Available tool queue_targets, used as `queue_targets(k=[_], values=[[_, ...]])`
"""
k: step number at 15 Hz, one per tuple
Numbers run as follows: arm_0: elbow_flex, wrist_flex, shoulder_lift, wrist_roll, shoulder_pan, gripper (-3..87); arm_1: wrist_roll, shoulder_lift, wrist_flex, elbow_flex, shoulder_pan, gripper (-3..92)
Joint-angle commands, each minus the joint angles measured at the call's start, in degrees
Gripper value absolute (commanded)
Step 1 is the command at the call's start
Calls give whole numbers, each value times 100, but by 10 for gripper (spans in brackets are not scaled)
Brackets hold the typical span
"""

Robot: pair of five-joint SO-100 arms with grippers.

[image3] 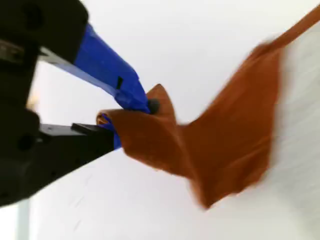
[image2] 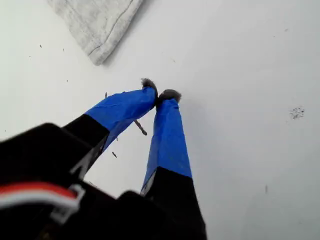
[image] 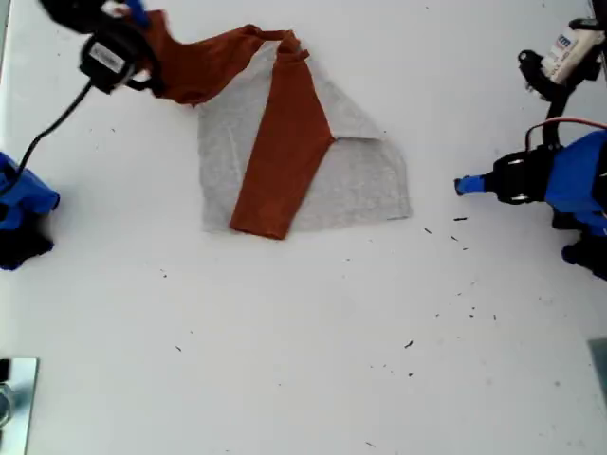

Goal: Fold t shirt

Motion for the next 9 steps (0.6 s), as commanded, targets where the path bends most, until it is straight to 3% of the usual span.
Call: queue_targets(k=[1,2,3,5,8,9], values=[[-3199,149,-1600,211,1758,37,35,88,35,334,26,34],[-4307,-70,-2417,861,2373,244,53,88,44,334,18,34],[-4289,-765,-2593,1529,2874,285,62,88,53,334,9,34],[-4175,-905,-2566,1784,3226,58,79,88,53,343,35,34],[-3234,149,-1731,1538,2479,99,97,88,70,343,44,34],[-2268,97,-1099,1556,2276,106,97,88,70,343,53,34]])
